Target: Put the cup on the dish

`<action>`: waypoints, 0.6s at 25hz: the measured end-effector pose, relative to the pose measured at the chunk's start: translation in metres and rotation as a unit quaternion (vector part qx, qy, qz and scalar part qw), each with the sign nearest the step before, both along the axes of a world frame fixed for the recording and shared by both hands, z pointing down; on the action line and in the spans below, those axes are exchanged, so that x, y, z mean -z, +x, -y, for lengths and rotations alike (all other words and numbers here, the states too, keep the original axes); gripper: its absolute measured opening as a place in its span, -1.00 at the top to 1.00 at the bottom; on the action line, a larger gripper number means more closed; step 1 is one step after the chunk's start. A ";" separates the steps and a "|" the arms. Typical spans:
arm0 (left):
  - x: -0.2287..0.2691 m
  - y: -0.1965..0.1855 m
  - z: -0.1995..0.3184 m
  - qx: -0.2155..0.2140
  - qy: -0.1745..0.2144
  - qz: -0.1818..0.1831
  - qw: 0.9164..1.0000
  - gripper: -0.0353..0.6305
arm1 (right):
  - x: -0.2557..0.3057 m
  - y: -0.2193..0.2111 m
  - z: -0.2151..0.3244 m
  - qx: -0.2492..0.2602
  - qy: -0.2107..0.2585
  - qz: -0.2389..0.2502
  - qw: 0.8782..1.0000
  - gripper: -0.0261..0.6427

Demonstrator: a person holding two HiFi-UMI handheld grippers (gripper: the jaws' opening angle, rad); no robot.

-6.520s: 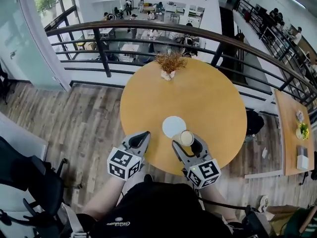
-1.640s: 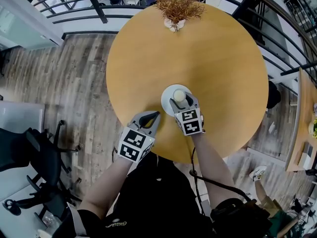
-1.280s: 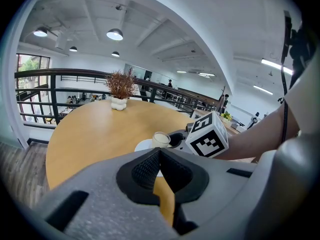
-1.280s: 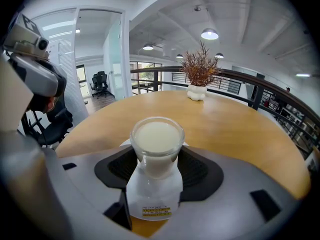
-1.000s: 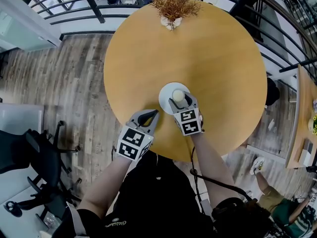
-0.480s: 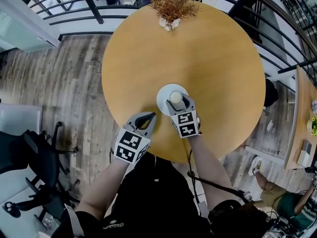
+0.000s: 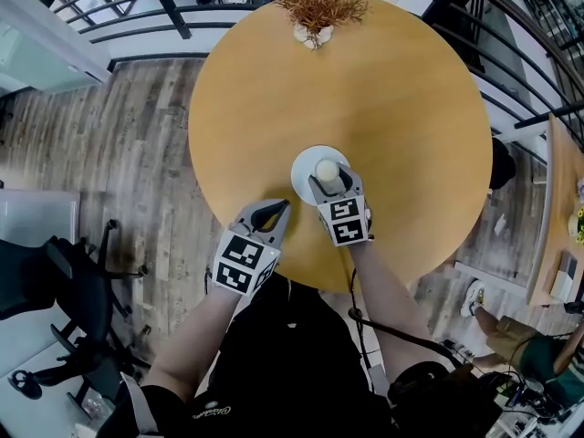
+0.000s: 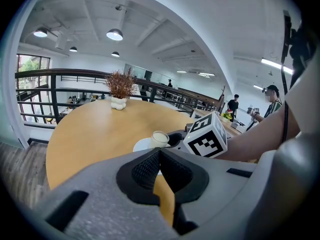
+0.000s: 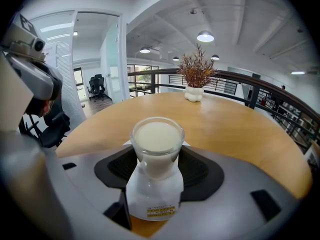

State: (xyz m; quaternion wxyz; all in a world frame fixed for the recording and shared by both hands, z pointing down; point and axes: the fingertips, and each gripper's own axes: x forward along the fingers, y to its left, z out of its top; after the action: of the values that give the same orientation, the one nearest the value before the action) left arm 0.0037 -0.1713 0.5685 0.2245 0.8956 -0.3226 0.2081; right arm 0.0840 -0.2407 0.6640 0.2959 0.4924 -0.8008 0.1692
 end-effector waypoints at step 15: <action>-0.001 -0.001 -0.002 0.002 -0.002 -0.001 1.000 0.91 | -0.002 0.002 0.001 -0.006 0.003 0.011 1.000 0.14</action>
State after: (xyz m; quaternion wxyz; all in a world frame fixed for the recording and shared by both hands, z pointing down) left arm 0.0026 -0.1696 0.5695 0.2270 0.8946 -0.3241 0.2076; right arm 0.0863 -0.2414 0.6663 0.2848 0.4966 -0.8012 0.1741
